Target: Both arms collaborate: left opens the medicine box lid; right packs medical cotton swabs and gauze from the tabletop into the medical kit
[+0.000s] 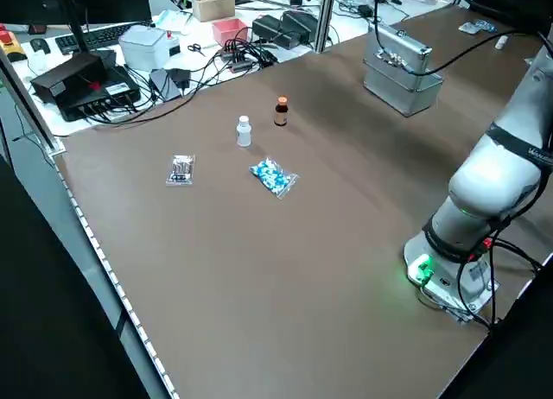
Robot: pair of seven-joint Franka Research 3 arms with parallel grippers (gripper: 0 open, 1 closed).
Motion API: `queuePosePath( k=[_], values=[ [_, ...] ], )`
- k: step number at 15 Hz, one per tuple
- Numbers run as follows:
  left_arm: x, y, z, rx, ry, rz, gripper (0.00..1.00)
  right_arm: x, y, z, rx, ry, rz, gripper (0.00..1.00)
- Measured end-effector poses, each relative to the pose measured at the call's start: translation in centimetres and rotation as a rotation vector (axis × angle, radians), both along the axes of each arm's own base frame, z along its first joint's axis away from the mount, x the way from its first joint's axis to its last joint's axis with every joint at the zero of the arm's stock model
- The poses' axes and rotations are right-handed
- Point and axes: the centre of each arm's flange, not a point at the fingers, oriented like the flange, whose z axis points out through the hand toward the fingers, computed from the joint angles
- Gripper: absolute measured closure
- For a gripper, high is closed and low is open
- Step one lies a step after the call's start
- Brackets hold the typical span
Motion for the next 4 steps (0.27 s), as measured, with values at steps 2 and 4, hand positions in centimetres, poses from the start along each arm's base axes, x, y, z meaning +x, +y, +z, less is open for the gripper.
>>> queuePosePath(
  k=[2,4],
  values=[
    [0.0,0.0,0.0,0.0,0.0,0.0,0.0,0.19,-0.02,-0.45,-0.002,-0.004,0.0,0.01],
    [0.01,0.08,-0.01,-0.001,0.0,0.011,0.0,0.37,-0.04,-0.45,-0.002,-0.018,-0.002,0.01]
  ],
)
